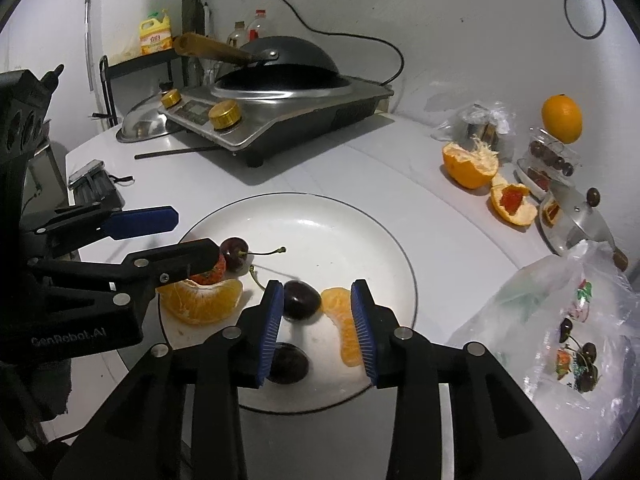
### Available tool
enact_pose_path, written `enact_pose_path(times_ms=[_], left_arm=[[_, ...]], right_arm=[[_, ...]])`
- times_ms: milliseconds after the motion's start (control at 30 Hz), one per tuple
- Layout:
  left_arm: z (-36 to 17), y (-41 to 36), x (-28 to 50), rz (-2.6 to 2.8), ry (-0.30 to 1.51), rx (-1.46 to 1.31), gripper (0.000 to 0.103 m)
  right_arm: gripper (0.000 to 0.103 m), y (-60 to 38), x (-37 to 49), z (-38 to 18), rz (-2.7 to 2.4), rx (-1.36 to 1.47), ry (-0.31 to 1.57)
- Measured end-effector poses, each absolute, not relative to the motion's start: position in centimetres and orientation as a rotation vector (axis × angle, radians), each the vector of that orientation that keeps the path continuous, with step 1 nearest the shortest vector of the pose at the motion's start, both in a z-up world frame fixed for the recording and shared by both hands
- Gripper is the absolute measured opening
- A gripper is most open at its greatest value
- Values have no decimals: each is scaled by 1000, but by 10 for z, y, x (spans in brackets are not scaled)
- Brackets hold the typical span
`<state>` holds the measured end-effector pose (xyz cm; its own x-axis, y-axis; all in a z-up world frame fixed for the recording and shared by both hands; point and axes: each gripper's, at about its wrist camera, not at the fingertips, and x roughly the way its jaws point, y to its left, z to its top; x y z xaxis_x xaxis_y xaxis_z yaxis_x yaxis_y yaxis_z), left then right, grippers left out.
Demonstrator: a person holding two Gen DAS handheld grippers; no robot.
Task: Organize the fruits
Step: 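Open the left tool to drop the strawberry while the right tool releases the cherry, then move both open tools from the plate over the plastic bag of fruit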
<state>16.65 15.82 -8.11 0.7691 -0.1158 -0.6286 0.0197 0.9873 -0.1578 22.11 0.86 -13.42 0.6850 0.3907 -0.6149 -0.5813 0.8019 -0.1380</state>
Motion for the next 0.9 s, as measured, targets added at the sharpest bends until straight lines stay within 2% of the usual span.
enact_pose_path(times_ms=[100,900], left_arm=[[-76,155,163,-65,678,-146,69],[-35,87,141,-97,596,-114,71]], right_arm=[[37,3,217,-130,550,-331,593],[39,-77,178,-91,468,-242,484]])
